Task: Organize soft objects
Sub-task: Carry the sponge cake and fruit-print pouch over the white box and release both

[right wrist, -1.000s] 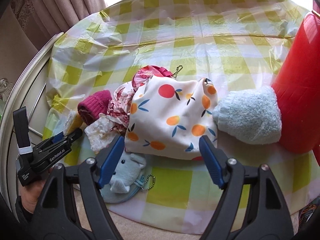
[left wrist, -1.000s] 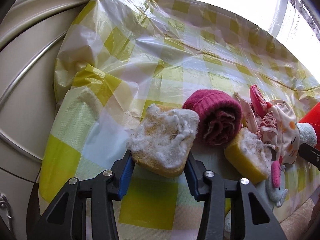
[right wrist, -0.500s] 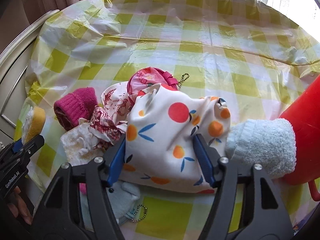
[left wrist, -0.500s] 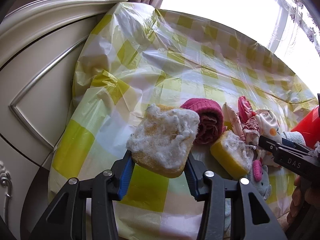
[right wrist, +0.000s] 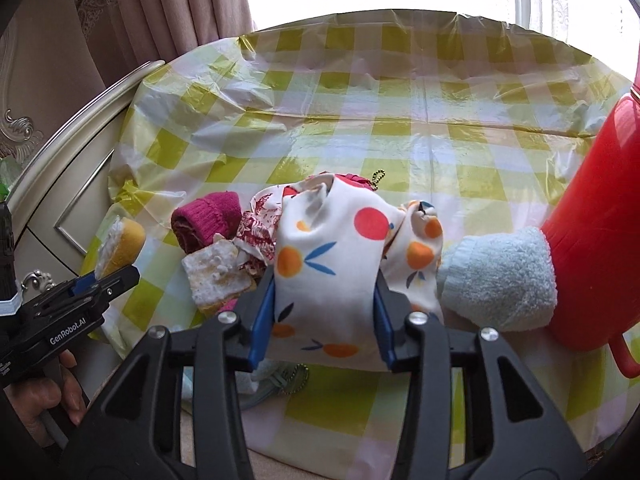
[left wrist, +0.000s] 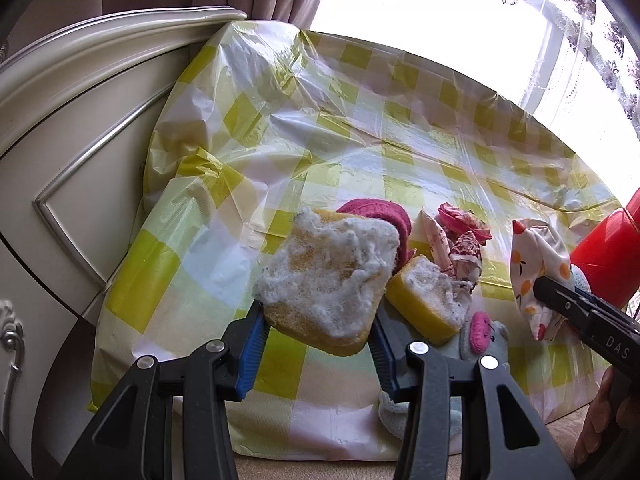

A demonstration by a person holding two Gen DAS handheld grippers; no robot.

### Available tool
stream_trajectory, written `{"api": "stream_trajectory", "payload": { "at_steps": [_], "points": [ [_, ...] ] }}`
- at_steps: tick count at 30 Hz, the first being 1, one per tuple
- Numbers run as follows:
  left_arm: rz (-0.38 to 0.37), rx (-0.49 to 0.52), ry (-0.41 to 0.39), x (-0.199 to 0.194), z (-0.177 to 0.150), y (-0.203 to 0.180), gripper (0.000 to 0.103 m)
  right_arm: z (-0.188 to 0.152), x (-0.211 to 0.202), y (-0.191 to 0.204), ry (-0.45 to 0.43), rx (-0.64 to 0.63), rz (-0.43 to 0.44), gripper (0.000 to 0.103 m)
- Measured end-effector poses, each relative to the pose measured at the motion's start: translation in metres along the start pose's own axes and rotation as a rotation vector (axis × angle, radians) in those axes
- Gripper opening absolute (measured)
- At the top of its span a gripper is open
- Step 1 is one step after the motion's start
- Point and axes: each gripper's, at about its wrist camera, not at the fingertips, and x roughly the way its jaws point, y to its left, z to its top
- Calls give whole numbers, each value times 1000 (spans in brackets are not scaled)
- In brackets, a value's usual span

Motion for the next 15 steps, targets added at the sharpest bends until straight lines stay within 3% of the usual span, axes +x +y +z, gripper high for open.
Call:
{"api": "stream_trajectory", "payload": {
  "at_steps": [15],
  "points": [
    [-70, 68, -12, -35, -21, -46, 48, -36, -59, -17, -14, 18, 15, 47]
  ]
}}
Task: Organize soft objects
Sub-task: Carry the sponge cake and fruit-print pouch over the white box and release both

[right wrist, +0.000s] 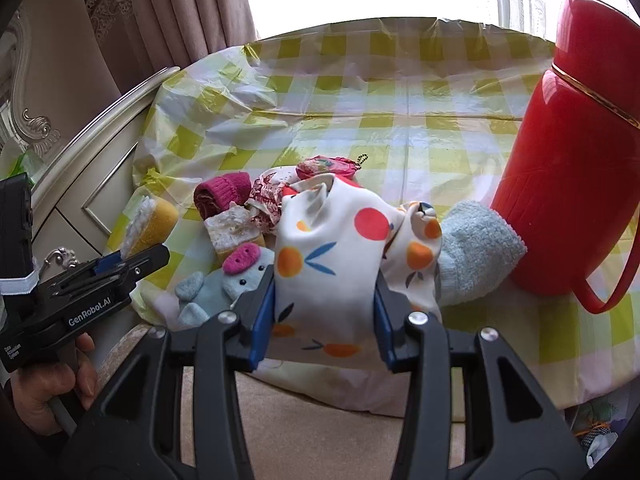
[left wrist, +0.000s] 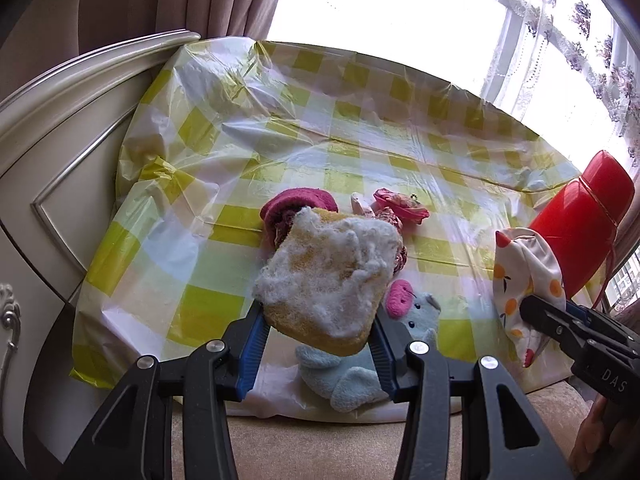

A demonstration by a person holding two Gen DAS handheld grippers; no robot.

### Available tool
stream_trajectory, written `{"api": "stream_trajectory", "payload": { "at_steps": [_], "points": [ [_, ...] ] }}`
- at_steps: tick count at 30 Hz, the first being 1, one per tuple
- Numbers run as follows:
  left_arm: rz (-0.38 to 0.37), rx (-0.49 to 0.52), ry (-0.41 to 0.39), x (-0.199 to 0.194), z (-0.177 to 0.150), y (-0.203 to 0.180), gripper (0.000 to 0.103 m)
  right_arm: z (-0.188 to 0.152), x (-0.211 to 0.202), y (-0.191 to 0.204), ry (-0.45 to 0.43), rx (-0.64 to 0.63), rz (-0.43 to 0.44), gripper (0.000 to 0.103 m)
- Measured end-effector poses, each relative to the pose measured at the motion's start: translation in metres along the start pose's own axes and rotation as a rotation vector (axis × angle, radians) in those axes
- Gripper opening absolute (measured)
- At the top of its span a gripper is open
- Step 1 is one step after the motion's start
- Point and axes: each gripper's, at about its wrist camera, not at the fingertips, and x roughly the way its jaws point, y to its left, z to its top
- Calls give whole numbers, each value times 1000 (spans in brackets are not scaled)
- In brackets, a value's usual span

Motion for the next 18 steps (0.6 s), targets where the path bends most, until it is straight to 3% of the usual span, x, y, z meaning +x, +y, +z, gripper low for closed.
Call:
{"api": "stream_trajectory", "payload": {
  "at_steps": [18],
  "points": [
    [-126, 151, 32, -24, -29, -94, 48, -41, -78, -68, -38, 102, -92, 47]
  ]
}}
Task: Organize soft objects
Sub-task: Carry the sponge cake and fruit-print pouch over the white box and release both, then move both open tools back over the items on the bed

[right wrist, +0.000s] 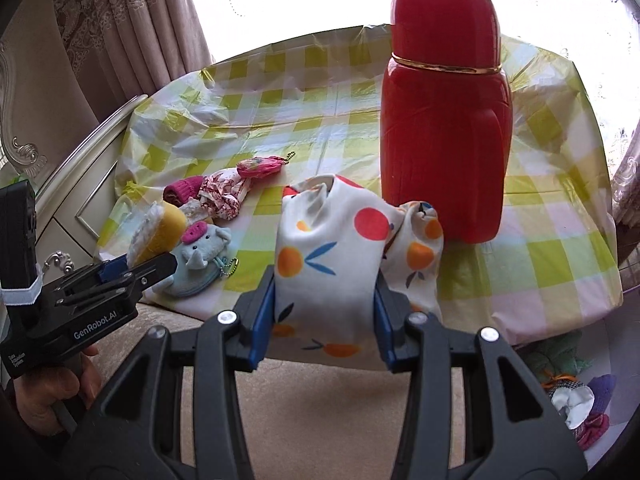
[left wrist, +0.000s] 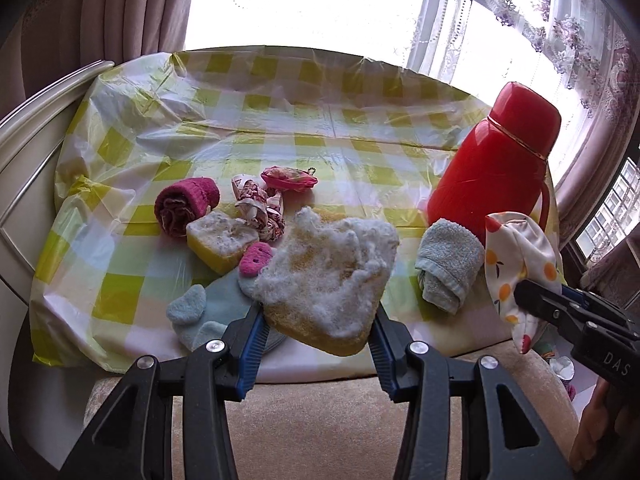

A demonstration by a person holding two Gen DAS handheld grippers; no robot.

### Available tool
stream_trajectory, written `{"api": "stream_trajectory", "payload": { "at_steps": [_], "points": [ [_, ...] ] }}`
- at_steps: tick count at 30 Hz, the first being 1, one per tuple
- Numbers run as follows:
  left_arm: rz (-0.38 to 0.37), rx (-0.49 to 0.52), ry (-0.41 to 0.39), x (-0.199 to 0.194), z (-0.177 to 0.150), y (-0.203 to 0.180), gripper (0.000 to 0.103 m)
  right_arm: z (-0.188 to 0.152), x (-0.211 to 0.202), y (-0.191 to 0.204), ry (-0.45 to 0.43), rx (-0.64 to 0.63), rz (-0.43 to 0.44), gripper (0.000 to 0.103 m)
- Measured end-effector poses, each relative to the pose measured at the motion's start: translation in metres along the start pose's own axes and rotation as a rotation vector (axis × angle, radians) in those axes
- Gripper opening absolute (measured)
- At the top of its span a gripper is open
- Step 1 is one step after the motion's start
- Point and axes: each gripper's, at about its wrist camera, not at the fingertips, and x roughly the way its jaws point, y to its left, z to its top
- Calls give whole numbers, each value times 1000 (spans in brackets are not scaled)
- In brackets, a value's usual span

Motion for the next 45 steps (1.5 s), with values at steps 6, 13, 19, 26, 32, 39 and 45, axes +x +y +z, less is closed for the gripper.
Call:
{"api": "stream_trajectory", "payload": {
  "at_steps": [6, 13, 19, 26, 32, 39, 45],
  "points": [
    [-41, 54, 15, 0, -4, -35, 48, -9, -23, -35, -21, 45, -49, 47],
    [-132, 144, 60, 5, -17, -92, 48, -25, -41, -77, -6, 95, -144, 47],
    [-214, 230, 93, 7, -30, -144, 48, -46, -66, -125, 8, 145, -272, 47],
    [-330, 337, 135, 5, -45, -205, 48, -67, -105, -178, 17, 194, -449, 47],
    [-431, 424, 186, 0, -64, -249, 48, -85, -132, -214, 36, 264, -532, 48],
    [-605, 498, 309, -2, -86, -284, 64, -96, -153, -240, 40, 332, -590, 59],
    [-524, 541, 302, -2, -91, -289, 68, -92, -152, -240, 21, 335, -577, 69]
  ]
}}
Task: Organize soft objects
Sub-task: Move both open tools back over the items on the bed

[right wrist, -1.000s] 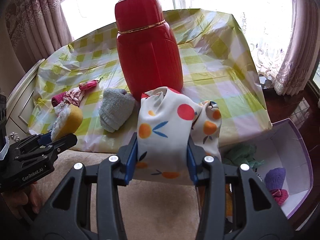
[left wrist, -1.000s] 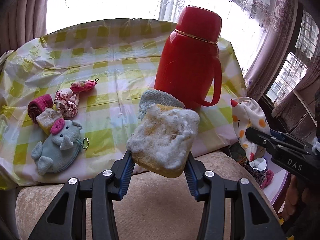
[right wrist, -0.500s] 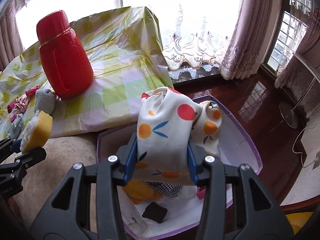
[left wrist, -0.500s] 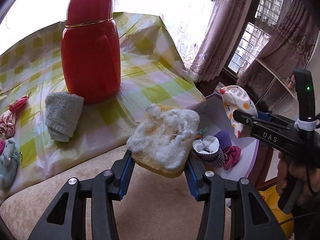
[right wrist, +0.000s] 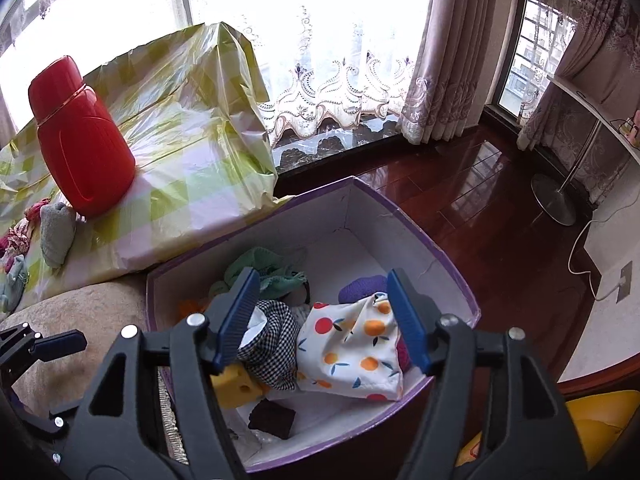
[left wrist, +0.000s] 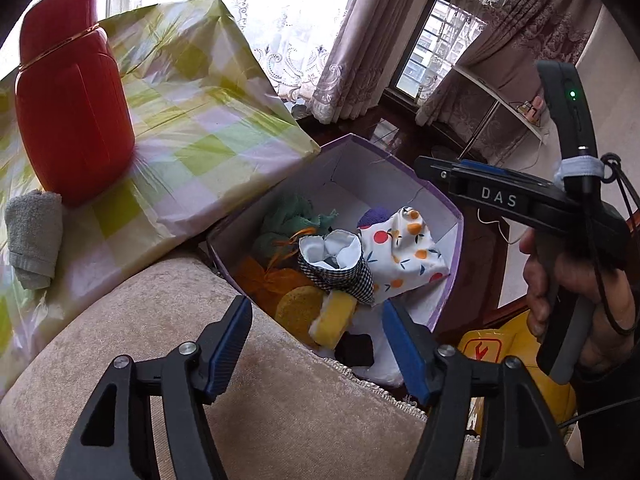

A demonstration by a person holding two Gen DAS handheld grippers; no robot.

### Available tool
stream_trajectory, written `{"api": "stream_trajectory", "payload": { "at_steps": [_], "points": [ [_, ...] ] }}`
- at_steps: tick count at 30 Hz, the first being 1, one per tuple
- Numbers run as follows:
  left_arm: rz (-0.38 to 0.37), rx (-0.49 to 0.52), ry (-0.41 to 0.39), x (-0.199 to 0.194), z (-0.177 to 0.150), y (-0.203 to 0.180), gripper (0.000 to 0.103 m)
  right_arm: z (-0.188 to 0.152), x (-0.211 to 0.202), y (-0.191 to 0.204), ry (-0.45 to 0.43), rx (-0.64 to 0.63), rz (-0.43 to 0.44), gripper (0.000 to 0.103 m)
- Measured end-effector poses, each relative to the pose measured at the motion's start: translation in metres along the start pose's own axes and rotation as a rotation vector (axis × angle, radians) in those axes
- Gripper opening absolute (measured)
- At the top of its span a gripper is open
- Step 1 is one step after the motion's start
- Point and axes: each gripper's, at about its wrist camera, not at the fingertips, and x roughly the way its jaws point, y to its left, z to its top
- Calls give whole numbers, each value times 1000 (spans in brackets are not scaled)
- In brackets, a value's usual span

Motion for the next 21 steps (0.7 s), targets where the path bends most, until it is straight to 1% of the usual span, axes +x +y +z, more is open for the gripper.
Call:
{"api": "stream_trajectory", "payload": {
  "at_steps": [3, 7, 13, 17, 21],
  "points": [
    [48, -5, -1, -3, -2, 5, 68, -1, 2, 9, 7, -11, 18, 69],
    [165, -25, 7, -6, -5, 18, 68, 0, 3, 22, 11, -23, 41, 69],
    [305, -87, -20, -28, -16, 55, 68, 1, 1, 53, 14, -68, 90, 70],
    [382, -167, -44, -47, -30, 92, 68, -3, 2, 87, 23, -127, 129, 70],
    [448, -266, -66, -70, -48, 133, 68, -9, 4, 127, 42, -173, 198, 70]
  ]
}}
